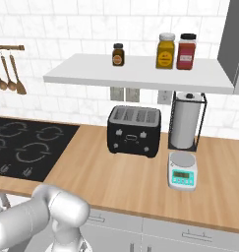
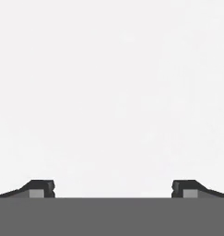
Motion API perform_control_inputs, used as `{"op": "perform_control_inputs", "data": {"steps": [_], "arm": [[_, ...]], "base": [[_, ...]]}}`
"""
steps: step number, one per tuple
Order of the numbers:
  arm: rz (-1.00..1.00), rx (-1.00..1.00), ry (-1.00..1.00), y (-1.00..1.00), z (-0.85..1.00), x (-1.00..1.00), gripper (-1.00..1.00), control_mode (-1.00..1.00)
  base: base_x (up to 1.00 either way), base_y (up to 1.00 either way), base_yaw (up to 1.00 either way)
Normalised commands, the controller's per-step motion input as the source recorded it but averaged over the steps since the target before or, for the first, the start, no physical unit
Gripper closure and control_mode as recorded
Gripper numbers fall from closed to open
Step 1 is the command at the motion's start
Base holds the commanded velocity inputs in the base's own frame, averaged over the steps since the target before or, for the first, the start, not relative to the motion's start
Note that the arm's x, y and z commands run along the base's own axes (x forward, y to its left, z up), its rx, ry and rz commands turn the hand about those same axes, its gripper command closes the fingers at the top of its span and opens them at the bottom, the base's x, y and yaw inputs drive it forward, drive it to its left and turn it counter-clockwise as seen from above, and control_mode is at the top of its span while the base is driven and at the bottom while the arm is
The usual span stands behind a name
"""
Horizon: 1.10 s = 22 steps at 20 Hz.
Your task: Pick up the knife from the drawer and place it on the cutting board. Then place the meat from the plate to the cutting board.
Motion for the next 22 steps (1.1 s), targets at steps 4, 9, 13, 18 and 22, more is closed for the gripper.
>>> {"op": "perform_control_inputs", "data": {"steps": [4, 9, 13, 18, 22], "arm": [[0.0, 0.0, 0.0, 0.33, -0.62, -0.9, -1.0, -1.0], [0.0, 0.0, 0.02, 0.37, -0.5, -0.96, -1.0, -1.0], [0.0, 0.0, 0.08, 0.45, -0.43, -0.98, -1.0, -1.0], [0.0, 0.0, 0.03, 0.24, -0.2, -0.63, -1.0, -1.0], [0.02, 0.0, -0.11, -0.17, 0.38, 0.46, -1.0, -1.0]], "base": [[0.0, 0.0, 0.0], [0.0, 0.0, 0.0], [0.0, 0.0, 0.0], [0.0, 0.0, 0.0], [0.0, 0.0, 0.0]]}}
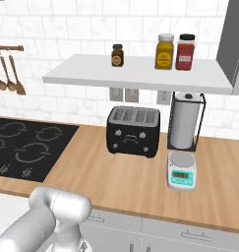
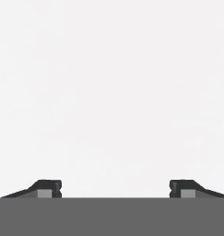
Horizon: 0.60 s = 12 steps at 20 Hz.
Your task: Pick up the knife from the drawer and place it on the cutting board. Then place the meat from the plate to the cutting board.
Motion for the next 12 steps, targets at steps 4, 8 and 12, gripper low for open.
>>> {"op": "perform_control_inputs", "data": {"steps": [4, 8, 12], "arm": [[0.02, 0.0, -0.18, -0.38, 0.52, 0.65, -1.0, -1.0], [0.0, 0.0, -0.15, -0.32, 0.53, 0.35, -1.0, -1.0], [0.01, 0.0, -0.12, -0.25, 0.5, 0.16, -1.0, -1.0]], "base": [[0.0, 0.0, 0.0], [0.0, 0.0, 0.0], [0.0, 0.0, 0.0]]}}
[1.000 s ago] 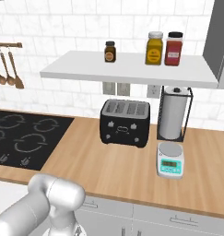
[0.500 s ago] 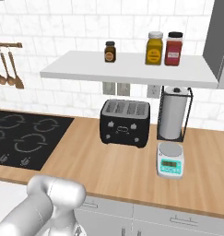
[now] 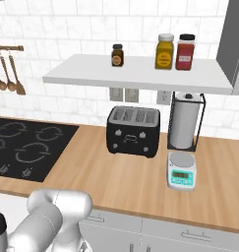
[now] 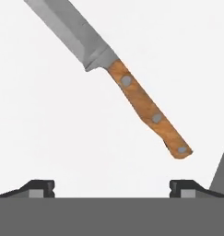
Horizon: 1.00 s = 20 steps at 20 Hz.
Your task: Pick up the knife from the drawer and place it on the cutting board. Then place the meat from the plate to the cutting board.
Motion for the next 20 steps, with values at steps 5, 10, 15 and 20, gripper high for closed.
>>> {"op": "perform_control_inputs", "data": {"steps": [5, 10, 15, 20], "arm": [[0.03, 0.0, -0.14, -0.11, 0.74, 0.0, -1.0, -1.0], [0.06, 0.0, -0.14, -0.07, 0.57, 0.0, -1.0, -1.0], [0.03, 0.0, 0.03, -0.35, 0.11, 0.01, -1.0, -1.0], [0.02, 0.01, 0.16, -0.37, -0.2, 0.08, -1.0, -1.0]], "base": [[0.0, 0.0, 0.0], [0.0, 0.0, 0.0], [0.0, 0.0, 0.0], [0.0, 0.0, 0.0]]}}
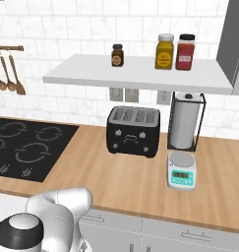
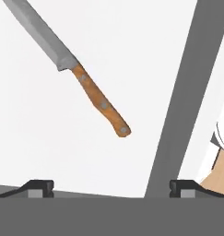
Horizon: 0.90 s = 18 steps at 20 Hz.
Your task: Pick up the knife from the drawer and place it on the cutting board. Then place the meat from the plate to the cutting board.
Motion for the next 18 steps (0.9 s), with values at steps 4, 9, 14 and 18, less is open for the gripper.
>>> {"op": "perform_control_inputs", "data": {"steps": [4, 9, 14, 18], "arm": [[0.09, 0.0, 0.12, -0.04, -0.28, 0.13, -1.0, -1.0], [0.12, 0.0, 0.06, 0.02, -0.15, 0.03, -1.0, -1.0], [0.11, -0.01, 0.06, 0.0, -0.17, 0.11, -1.0, -1.0], [0.15, -0.02, 0.08, 0.04, -0.21, 0.35, -1.0, -1.0]], "base": [[0.0, 0.0, 0.0], [0.0, 0.0, 0.0], [0.0, 0.0, 0.0], [0.0, 0.0, 0.0]]}}
